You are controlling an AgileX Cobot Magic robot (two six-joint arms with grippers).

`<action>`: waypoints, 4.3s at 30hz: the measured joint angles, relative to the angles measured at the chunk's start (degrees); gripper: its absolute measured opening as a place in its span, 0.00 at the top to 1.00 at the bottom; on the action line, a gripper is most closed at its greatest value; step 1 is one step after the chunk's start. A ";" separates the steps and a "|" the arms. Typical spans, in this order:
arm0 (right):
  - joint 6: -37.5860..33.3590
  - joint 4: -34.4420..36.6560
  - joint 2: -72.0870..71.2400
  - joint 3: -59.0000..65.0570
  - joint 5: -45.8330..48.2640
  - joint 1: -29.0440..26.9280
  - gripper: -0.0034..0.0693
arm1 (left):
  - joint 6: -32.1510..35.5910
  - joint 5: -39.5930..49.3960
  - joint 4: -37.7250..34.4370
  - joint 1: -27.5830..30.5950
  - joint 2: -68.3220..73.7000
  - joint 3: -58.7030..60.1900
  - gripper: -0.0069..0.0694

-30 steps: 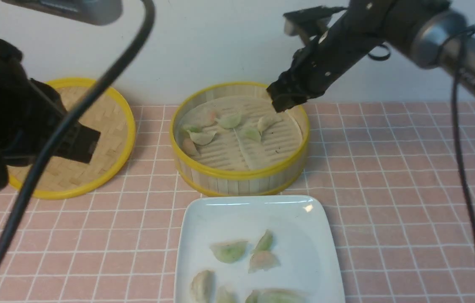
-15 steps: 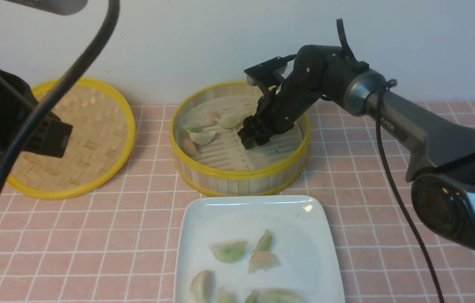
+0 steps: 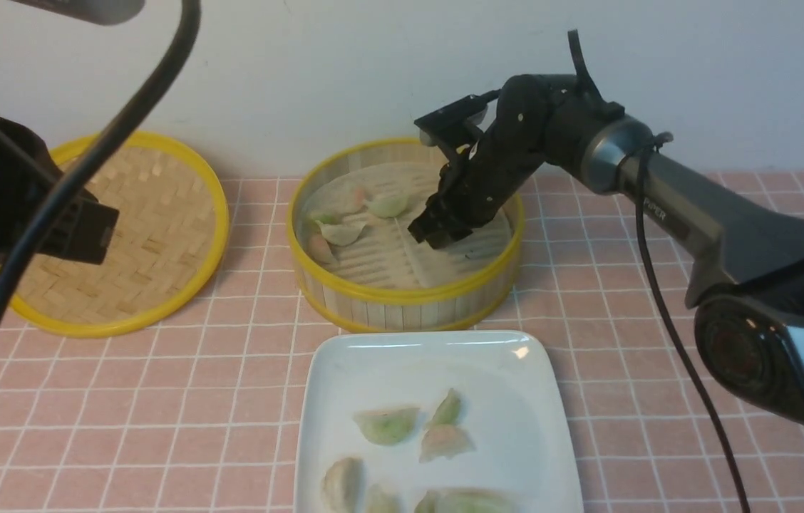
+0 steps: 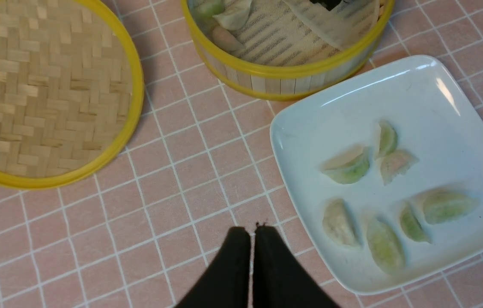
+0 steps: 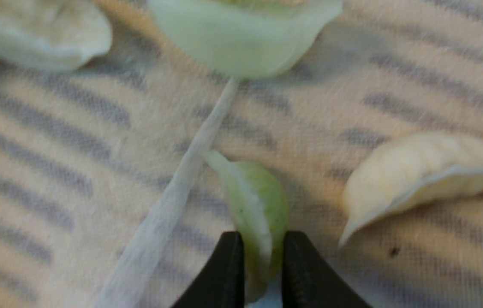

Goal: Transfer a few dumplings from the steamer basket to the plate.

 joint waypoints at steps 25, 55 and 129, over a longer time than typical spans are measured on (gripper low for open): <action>5.29 4.21 -49.20 66.62 -4.29 6.10 0.83 | 0.00 0.00 0.00 0.00 0.00 0.00 0.92; 23.86 -8.33 -86.32 65.39 -0.27 7.83 0.93 | 0.00 0.00 0.00 0.00 0.00 0.00 0.92; 41.33 -27.75 -148.20 115.76 -38.89 7.83 0.97 | 12.76 -57.09 -14.54 30.26 -60.72 76.39 0.92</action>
